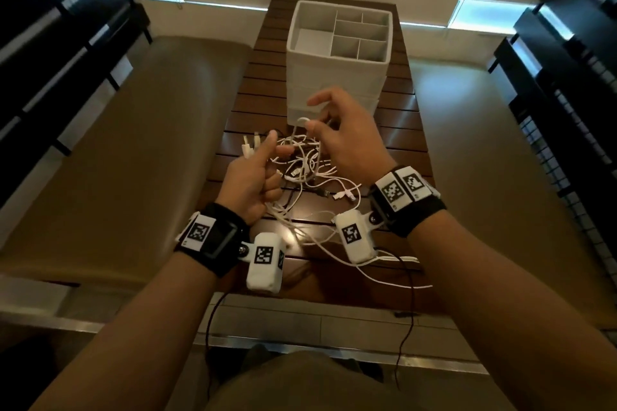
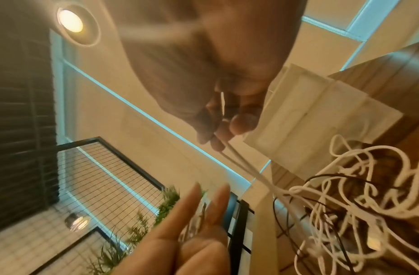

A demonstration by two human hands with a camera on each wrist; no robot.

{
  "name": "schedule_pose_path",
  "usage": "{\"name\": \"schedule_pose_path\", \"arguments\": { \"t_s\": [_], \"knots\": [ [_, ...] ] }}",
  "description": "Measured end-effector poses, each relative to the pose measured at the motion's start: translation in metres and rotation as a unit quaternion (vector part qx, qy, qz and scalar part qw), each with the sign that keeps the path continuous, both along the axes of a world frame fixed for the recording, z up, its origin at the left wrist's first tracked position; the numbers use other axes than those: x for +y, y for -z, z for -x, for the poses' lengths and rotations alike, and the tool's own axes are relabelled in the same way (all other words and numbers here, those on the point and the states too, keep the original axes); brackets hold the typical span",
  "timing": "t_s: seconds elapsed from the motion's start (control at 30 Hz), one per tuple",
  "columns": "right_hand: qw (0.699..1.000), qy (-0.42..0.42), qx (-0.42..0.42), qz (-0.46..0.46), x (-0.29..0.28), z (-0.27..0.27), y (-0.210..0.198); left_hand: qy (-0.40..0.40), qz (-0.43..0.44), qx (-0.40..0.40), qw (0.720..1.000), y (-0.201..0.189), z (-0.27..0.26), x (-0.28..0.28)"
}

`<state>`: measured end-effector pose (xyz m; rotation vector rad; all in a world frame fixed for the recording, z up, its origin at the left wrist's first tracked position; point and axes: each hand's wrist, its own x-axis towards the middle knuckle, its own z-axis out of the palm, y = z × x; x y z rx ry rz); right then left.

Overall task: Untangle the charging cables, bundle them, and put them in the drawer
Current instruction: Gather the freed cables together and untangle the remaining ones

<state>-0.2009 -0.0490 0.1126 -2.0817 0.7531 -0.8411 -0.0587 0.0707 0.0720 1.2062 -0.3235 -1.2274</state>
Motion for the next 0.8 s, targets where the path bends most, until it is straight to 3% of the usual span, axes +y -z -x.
{"name": "schedule_pose_path", "arguments": {
  "t_s": [0.27,0.4,0.47,0.57,0.7,0.8],
  "knots": [
    [0.993,-0.11,0.003,0.032,0.019,0.022,-0.031,0.059,0.079,0.061,0.993,-0.04,-0.017,-0.04],
    [0.983,-0.145,0.109,0.009,0.028,0.041,-0.014,0.054,0.089,0.079,0.991,-0.055,-0.027,-0.056],
    [0.984,-0.119,0.125,-0.041,0.026,0.047,-0.001,0.07,0.091,0.035,0.993,-0.064,-0.022,-0.055],
    [0.989,-0.021,0.043,-0.143,0.007,0.044,-0.002,0.104,0.107,-0.006,0.989,-0.063,-0.014,-0.045],
    [0.936,0.035,0.048,-0.346,-0.013,0.017,-0.013,0.135,0.108,-0.03,0.985,-0.048,-0.008,-0.03],
    [0.9,0.035,-0.056,-0.432,-0.02,-0.008,-0.022,0.149,0.077,-0.073,0.983,-0.024,-0.001,-0.014]
  ]
}}
